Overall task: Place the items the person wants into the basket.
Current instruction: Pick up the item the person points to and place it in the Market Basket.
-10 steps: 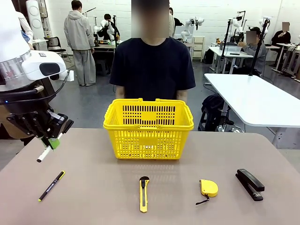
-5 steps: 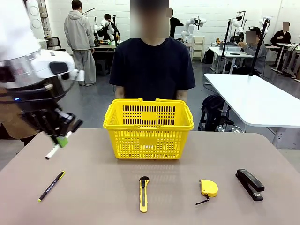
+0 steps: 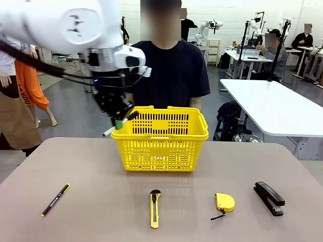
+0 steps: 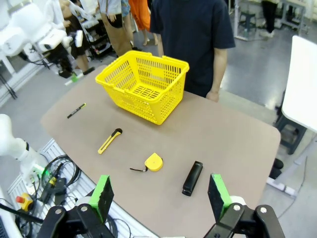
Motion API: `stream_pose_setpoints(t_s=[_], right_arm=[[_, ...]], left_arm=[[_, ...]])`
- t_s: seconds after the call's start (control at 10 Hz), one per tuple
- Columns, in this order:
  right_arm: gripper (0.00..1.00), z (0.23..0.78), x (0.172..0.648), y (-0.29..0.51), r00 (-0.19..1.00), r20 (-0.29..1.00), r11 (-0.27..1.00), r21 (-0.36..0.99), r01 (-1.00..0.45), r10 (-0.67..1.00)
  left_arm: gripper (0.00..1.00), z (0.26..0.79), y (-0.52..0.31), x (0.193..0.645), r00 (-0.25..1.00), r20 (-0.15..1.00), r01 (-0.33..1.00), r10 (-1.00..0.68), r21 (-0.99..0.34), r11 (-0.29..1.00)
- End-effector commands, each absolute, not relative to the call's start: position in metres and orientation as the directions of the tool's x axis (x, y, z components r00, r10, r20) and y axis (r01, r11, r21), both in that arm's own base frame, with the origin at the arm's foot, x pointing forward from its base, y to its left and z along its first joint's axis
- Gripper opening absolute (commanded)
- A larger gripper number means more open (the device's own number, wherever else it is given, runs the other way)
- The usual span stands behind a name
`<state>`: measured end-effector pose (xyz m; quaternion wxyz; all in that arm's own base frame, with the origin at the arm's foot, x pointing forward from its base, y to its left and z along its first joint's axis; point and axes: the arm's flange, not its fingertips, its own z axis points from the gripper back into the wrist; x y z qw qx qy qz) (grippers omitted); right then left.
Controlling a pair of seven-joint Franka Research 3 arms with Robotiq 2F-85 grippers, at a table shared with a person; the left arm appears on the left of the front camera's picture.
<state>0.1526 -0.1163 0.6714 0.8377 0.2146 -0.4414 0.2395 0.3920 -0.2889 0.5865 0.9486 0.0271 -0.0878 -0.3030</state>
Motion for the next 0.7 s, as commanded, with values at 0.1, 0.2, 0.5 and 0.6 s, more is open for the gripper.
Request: stream_pose_setpoints(t_s=[0.1, 0.2, 0.5, 0.6], right_arm=[[1.0, 0.67, 0.152, -0.116, 0.508, 0.835, 0.797, 0.152, -0.584, 0.213], [1.0, 0.67, 0.152, -0.116, 0.508, 0.835, 0.797, 0.152, -0.584, 0.213], [1.0, 0.67, 0.152, -0.116, 0.508, 0.835, 0.797, 0.152, -0.584, 0.213], [1.0, 0.67, 0.152, -0.116, 0.508, 0.835, 0.797, 0.152, -0.584, 0.213]], left_arm=[[0.11, 0.58, -0.325, 0.432, 0.703, 0.161, 0.644, -0.693, 0.269, 0.716], [0.11, 0.575, -0.332, 0.439, 0.682, 0.15, 0.67, -0.716, 0.266, 0.693], [0.11, 0.57, -0.342, 0.436, 0.632, 0.131, 0.736, -0.764, 0.206, 0.644], [0.11, 0.562, -0.343, 0.443, 0.674, 0.127, 0.688, -0.727, 0.248, 0.682]])
